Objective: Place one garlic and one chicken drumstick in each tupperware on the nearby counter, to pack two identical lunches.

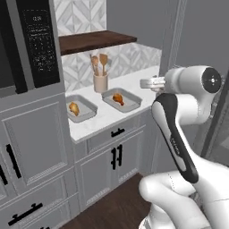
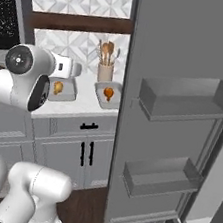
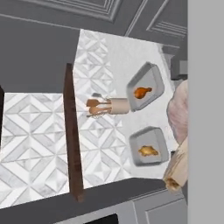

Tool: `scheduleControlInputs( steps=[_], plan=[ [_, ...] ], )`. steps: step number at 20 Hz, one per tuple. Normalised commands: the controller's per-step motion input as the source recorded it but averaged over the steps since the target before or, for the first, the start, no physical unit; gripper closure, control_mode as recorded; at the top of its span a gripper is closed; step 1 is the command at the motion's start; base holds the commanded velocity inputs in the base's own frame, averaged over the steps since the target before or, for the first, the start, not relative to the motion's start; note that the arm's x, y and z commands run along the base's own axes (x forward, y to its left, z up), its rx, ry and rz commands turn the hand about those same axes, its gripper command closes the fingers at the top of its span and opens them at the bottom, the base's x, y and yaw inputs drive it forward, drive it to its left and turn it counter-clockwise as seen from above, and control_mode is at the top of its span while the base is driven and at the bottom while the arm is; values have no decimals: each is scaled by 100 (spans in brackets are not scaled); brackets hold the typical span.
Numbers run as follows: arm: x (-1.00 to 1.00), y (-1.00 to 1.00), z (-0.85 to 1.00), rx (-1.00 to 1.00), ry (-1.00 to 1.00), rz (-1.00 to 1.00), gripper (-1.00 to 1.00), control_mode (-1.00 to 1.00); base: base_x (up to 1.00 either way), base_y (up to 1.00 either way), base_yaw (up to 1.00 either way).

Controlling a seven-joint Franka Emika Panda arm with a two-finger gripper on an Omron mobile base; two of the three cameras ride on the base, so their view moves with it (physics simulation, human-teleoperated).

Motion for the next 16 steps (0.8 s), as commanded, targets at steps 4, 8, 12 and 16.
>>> scheduleControlInputs(
  steps=[4, 8, 12, 16],
  plan=[
    [0, 0, 0, 0, 0, 0, 100, 100, 100, -1, 21],
    [0, 0, 0, 0, 0, 0, 100, 100, 100, -15, 10],
    [25, 10, -18, -2, 8, 6, 100, -100, 75, 18, 16],
    [100, 52, -99, -13, 49, 22, 100, -100, 0, 0, 0]
  ],
)
